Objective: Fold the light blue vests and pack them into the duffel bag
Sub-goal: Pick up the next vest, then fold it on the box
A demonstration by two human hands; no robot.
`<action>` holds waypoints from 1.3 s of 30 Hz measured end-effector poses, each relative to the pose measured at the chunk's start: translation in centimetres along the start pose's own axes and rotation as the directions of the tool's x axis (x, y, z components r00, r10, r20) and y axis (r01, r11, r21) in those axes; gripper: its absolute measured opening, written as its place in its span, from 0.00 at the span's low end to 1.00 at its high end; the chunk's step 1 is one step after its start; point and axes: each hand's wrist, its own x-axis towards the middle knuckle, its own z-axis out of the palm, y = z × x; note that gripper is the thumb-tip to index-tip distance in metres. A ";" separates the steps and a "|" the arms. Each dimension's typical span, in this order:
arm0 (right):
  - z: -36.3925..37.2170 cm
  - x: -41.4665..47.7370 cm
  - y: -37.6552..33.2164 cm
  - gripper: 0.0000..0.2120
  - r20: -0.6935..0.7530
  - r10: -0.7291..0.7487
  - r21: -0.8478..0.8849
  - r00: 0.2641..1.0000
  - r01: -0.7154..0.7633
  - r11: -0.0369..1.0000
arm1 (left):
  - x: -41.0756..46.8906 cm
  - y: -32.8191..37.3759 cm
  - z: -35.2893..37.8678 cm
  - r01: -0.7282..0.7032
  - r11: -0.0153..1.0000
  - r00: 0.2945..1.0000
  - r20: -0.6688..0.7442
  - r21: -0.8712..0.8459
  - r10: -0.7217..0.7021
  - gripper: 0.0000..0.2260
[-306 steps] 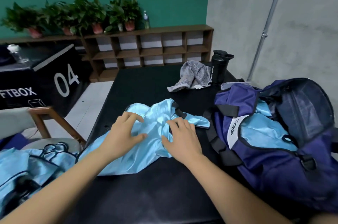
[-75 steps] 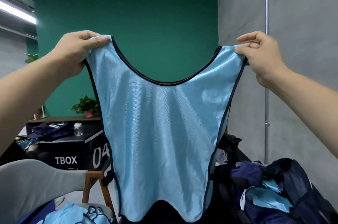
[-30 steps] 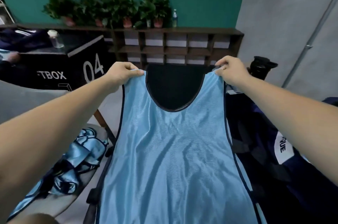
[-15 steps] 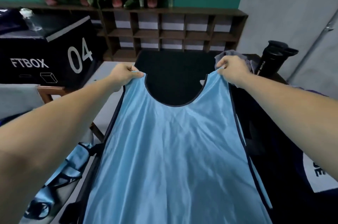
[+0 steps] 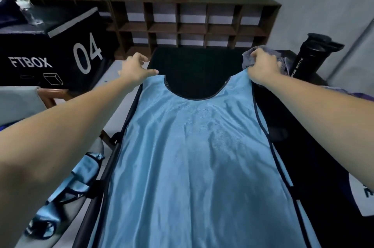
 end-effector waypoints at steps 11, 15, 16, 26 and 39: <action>-2.9 -8.3 -0.1 0.18 0.240 -0.064 0.122 0.969 0.035 0.992 | -9.6 0.8 -1.7 -0.082 0.992 0.985 0.147 -0.091 0.095 0.13; -5.0 -13.7 -0.6 0.13 0.251 -0.135 0.169 0.958 0.094 0.981 | -15.6 3.4 -2.8 -0.209 0.977 0.953 0.215 -0.035 0.211 0.11; -5.7 -15.3 -0.5 0.12 0.250 -0.146 0.174 0.957 0.104 0.979 | -17.1 3.9 -3.0 -0.232 0.972 0.944 0.235 -0.023 0.231 0.10; -10.1 -31.5 5.6 0.05 0.369 -0.165 0.085 0.915 0.143 0.986 | -32.0 7.3 -3.6 -0.374 0.924 0.846 0.380 -0.079 0.375 0.06; -13.1 -41.1 10.7 0.06 0.375 -0.354 0.069 0.857 0.356 0.932 | -47.9 9.9 3.0 -0.769 0.631 0.504 0.507 -0.105 0.699 0.21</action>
